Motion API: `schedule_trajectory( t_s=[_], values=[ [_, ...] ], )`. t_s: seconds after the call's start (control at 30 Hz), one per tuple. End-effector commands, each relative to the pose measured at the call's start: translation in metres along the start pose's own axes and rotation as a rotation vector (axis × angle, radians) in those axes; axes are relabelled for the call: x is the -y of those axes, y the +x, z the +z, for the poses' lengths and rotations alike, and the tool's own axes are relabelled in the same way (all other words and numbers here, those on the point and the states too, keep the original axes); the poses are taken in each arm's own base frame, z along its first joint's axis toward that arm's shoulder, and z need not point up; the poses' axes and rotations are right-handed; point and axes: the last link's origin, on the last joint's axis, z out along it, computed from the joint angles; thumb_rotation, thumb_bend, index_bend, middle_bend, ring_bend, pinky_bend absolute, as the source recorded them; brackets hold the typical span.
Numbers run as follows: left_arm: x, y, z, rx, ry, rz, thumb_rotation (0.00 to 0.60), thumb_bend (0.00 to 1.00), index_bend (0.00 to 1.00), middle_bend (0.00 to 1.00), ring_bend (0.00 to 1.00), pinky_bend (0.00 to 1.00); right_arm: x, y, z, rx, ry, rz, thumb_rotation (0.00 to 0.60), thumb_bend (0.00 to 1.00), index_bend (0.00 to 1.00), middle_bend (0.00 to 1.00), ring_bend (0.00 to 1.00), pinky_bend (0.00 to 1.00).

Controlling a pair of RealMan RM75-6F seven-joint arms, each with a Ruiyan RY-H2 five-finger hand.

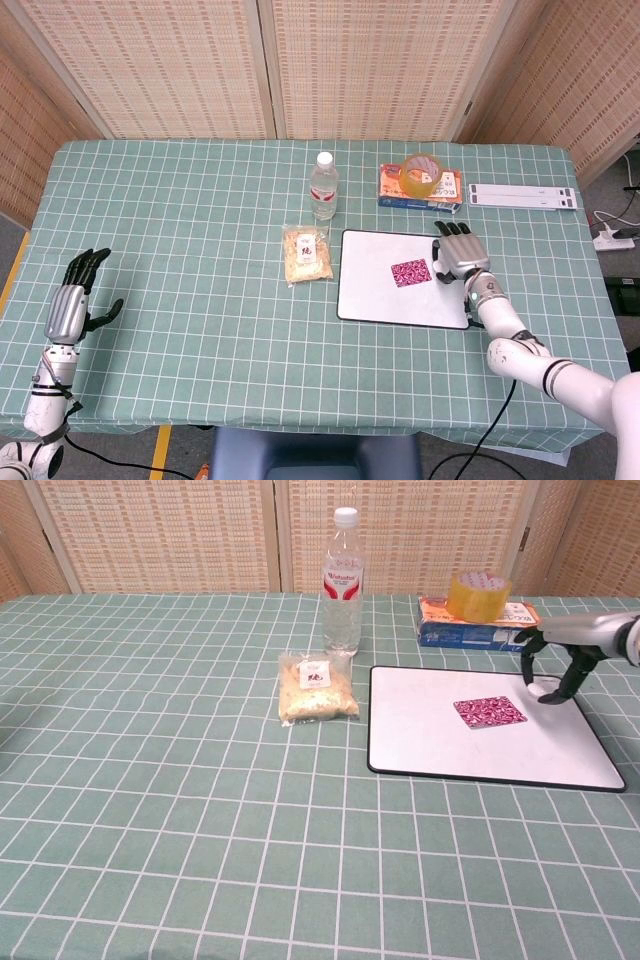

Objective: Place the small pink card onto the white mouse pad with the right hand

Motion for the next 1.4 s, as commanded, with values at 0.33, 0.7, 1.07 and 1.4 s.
schedule_trajectory(
  t_s=[0.33,0.7,1.07,1.4],
  values=[
    [0.001,0.003,0.001,-0.009,0.004,-0.014,0.6,0.27,0.1,0.09,0.0,0.0,0.034,-0.006,0.006,0.014,0.026,-0.022,0.6,0.33,0.51,0.0,0.0,0.0],
    [0.001,0.004,0.001,-0.012,0.005,-0.016,0.6,0.27,0.1,0.09,0.0,0.0,0.038,-0.008,0.01,0.018,0.02,-0.033,0.6,0.27,0.44,0.0,0.0,0.0],
    [0.002,0.004,0.001,-0.017,0.006,-0.019,0.6,0.27,0.1,0.09,0.0,0.0,0.035,-0.005,0.009,0.016,0.007,-0.03,0.6,0.0,0.25,0.0,0.0,0.0],
    [0.003,0.003,0.0,-0.008,0.008,-0.006,0.6,0.27,0.1,0.09,0.0,0.0,-0.067,0.0,-0.079,-0.198,-0.138,0.09,0.6,0.0,0.27,0.0,0.0,0.0]
  ],
)
